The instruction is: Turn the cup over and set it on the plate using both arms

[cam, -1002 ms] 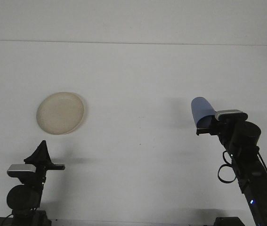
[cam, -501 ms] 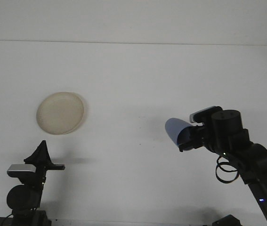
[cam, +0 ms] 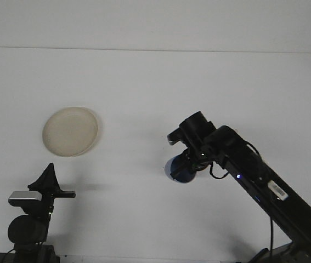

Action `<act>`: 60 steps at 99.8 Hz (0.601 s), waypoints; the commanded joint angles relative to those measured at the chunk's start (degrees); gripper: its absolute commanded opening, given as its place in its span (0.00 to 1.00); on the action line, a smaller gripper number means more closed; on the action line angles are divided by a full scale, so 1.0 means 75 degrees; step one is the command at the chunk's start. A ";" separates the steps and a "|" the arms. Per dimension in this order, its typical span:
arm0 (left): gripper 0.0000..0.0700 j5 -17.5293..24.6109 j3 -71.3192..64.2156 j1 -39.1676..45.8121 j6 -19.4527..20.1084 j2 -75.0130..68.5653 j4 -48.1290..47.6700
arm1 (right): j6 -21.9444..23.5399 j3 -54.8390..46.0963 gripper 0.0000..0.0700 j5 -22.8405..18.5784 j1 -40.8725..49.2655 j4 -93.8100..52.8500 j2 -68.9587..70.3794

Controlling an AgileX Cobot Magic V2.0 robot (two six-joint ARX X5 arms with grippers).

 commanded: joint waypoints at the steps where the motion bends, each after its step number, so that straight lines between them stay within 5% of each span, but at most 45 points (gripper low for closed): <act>1: 0.02 0.0038 -0.0140 0.0015 0.0032 -0.0009 0.0079 | -0.0181 0.0358 0.00 0.0026 0.0189 -0.0041 0.0452; 60: 0.02 0.0038 -0.0140 0.0015 0.0032 -0.0009 0.0079 | -0.0574 0.0895 0.01 0.0090 0.0659 -0.0268 0.2194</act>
